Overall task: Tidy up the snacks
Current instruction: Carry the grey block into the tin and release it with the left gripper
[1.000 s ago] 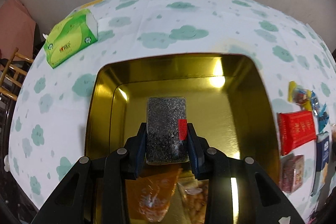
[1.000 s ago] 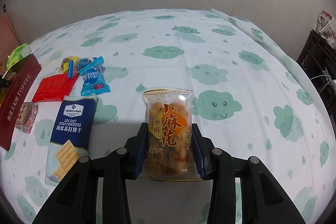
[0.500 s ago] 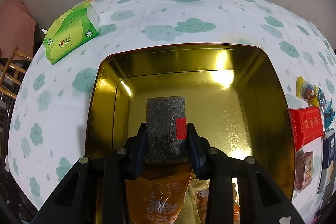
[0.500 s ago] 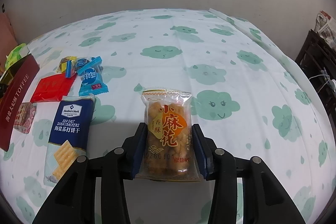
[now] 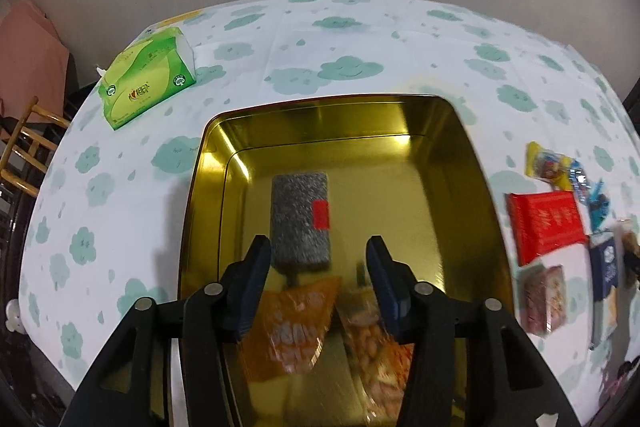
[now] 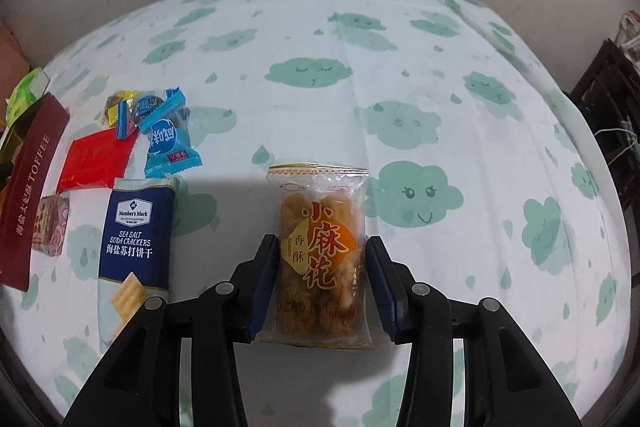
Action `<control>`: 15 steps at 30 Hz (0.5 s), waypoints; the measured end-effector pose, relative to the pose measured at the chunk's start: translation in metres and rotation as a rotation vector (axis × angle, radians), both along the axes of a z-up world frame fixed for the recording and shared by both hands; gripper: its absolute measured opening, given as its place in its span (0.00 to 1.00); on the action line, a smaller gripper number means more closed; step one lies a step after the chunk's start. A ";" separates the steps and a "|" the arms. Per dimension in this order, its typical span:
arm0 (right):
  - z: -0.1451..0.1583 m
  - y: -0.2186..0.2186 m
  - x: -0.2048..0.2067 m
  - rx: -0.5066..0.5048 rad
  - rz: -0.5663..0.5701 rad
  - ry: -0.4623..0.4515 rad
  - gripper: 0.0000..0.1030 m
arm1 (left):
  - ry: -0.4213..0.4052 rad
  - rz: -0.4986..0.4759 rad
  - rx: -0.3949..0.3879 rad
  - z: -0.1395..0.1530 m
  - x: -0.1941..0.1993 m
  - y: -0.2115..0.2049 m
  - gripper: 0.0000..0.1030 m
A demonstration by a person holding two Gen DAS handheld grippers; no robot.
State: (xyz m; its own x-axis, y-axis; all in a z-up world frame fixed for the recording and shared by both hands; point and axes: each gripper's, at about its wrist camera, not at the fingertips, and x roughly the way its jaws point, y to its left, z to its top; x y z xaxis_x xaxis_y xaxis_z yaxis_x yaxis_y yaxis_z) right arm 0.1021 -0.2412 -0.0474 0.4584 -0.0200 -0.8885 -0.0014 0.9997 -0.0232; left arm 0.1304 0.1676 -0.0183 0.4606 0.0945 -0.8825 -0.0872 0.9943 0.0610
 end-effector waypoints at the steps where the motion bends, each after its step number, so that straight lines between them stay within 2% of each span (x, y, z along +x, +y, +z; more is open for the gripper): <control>1: 0.000 -0.002 0.001 0.001 0.003 0.009 0.44 | -0.006 0.000 -0.003 0.003 -0.005 -0.001 0.47; 7: 0.001 0.002 0.002 -0.008 0.004 0.013 0.37 | -0.034 0.015 -0.015 0.014 -0.028 0.000 0.55; 15: 0.001 0.005 -0.001 0.000 -0.025 -0.003 0.37 | -0.060 0.066 -0.056 0.022 -0.052 0.013 0.68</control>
